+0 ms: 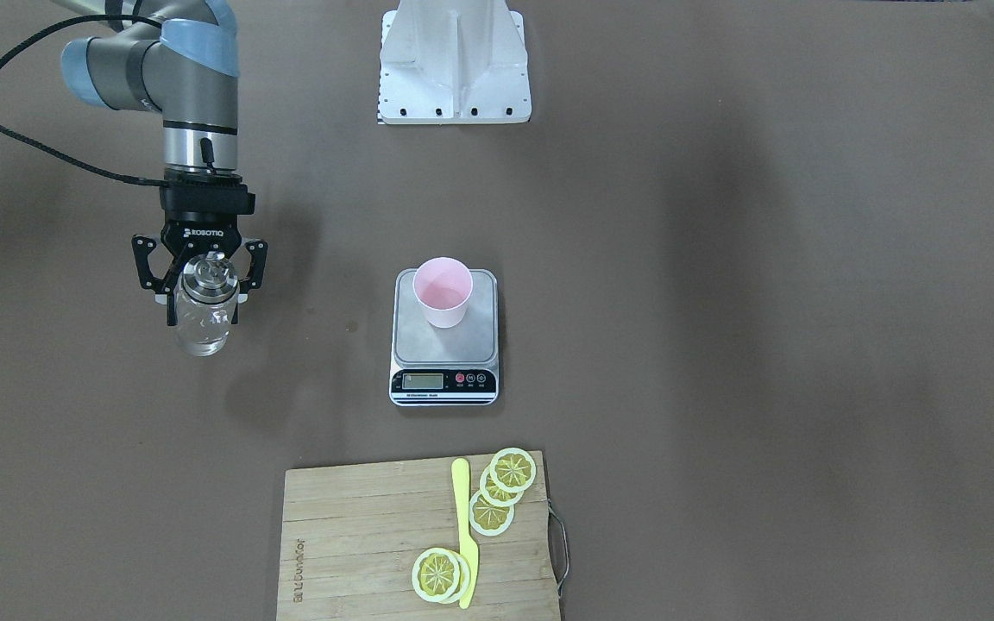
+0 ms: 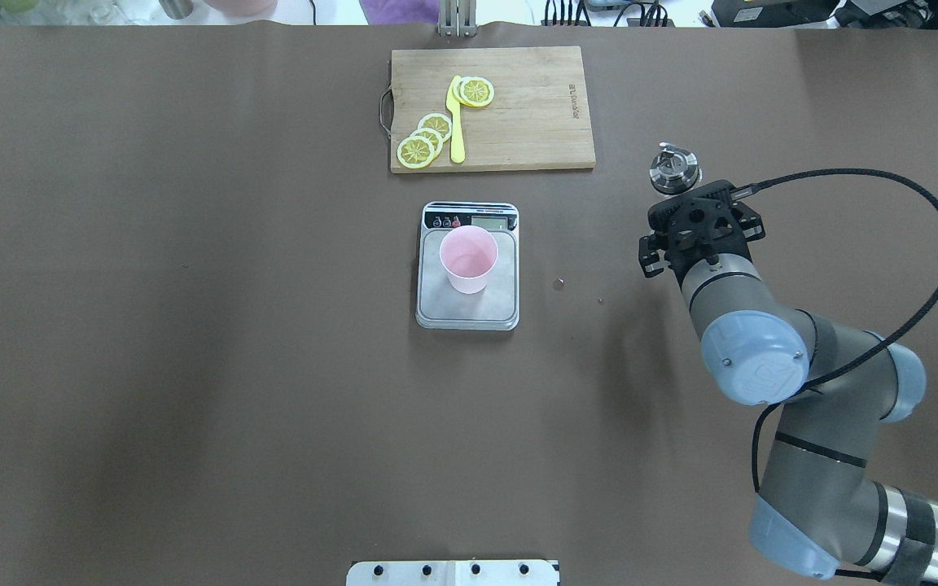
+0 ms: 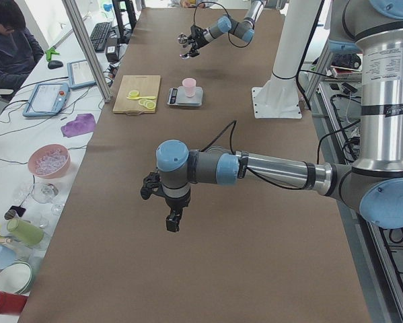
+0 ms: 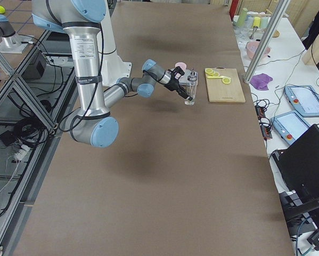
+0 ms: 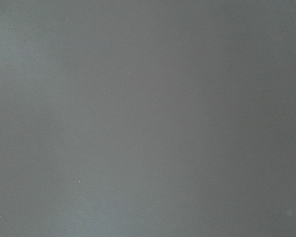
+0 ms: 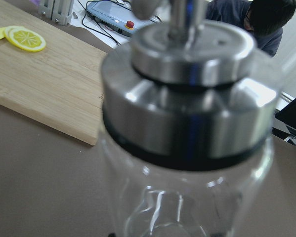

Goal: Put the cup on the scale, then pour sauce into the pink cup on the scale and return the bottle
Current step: 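Lift the sauce bottle with the right gripper toward the scale, then carry the sauce bottle with the right gripper beside the pink cup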

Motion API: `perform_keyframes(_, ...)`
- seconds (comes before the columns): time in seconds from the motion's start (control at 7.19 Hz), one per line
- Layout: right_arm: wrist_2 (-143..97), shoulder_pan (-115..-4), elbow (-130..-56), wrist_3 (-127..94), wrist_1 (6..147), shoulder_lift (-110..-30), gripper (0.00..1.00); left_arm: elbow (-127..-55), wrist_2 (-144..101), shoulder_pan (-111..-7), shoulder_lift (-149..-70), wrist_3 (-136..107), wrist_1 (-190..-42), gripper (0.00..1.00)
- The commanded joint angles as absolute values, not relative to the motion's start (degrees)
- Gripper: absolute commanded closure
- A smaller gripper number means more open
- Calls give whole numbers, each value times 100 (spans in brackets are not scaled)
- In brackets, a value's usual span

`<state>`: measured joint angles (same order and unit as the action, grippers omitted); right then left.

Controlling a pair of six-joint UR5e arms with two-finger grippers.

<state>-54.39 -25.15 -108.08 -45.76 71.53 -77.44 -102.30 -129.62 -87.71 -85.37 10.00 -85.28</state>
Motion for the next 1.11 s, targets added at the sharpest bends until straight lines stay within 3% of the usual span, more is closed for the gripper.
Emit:
perform_keyframes(0.0, -4906, -2067, -10819, -4518, 8606, -7096, 100, -10213, -12955, -8771, -8525, 993, -8517, 1)
perform_keyframes(0.56, -4579, -1768, -10828, -4491, 10972, -6418, 100, -10204, -12964, -8771, -8402, 993, -8508, 1)
perform_keyframes(0.97, -4614, -1723, -10837, -4062, 11924, -6021, 100, -10169, -12964, -8771, -8394, 993, -8499, 1)
